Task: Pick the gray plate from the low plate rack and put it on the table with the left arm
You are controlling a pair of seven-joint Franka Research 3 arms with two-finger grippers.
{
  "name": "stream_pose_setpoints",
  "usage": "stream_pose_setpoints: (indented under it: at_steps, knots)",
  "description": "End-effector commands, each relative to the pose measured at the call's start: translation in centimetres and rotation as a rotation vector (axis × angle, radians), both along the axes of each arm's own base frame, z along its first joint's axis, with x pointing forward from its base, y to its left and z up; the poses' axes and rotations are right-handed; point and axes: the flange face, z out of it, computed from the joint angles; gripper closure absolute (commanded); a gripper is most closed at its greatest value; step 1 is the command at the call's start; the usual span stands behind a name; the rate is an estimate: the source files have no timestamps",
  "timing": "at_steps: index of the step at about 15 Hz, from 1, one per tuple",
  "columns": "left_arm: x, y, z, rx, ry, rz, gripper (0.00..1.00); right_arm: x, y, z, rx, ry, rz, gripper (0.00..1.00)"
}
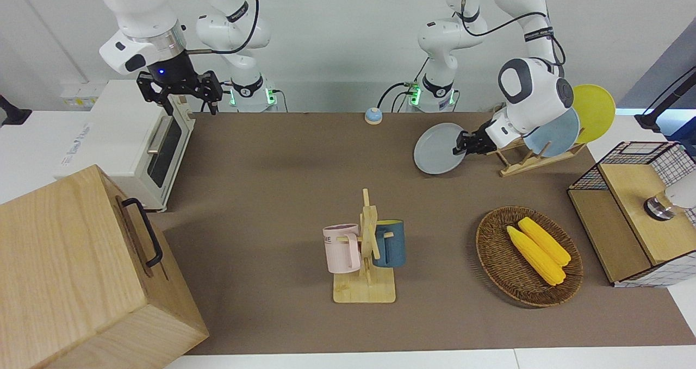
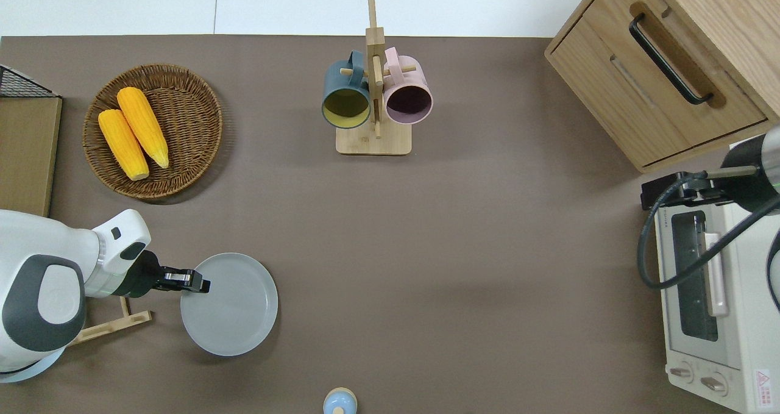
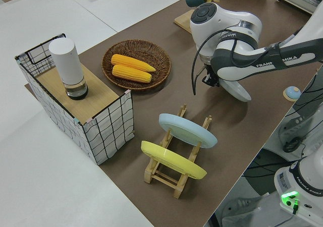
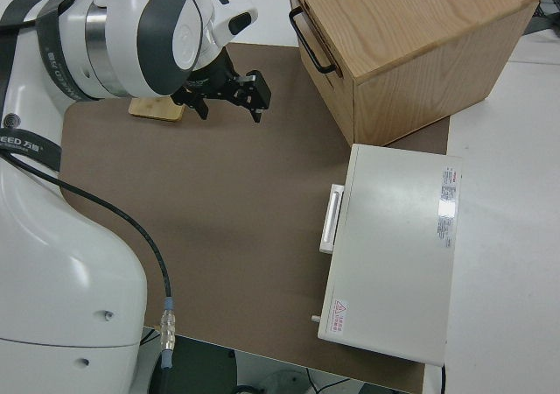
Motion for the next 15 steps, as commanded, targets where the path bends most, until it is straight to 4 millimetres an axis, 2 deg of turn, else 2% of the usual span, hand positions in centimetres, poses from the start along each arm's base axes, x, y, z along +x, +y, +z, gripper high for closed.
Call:
stream_pose_setpoints:
  at_steps: [1,2,7,12,13,15]
  knots:
    - [-0.4,0.5,0.0,0.003,-0.016,-0.002,0.17,0.0,0.1,0.3,0.003,-0.005,-0.003,0.017]
    - [-0.4,0.7,0.1,0.006,-0.019,0.0,0.01,0.0,0.1,0.3,0.003,-0.005,-0.003,0.017]
    - [0.0,1.4,1.4,0.049,-0.035,-0.013,0.01,0.0,0.1,0.3,0.003,-0.005,-0.003,0.017]
    - [1.5,0.1,7.0,0.212,-0.046,-0.037,0.01,0.0,0.1,0.3,0.003,-0.005,-0.003,0.017]
    - [2.3,-0.7,9.5,0.248,-0.049,-0.059,0.01,0.0,0.1,0.3,0.003,-0.005,-0.003,0.017]
    - [3.0,-1.7,12.7,0.293,-0.056,-0.078,0.01,0.0,0.1,0.3,0.003,-0.005,-0.003,0.017]
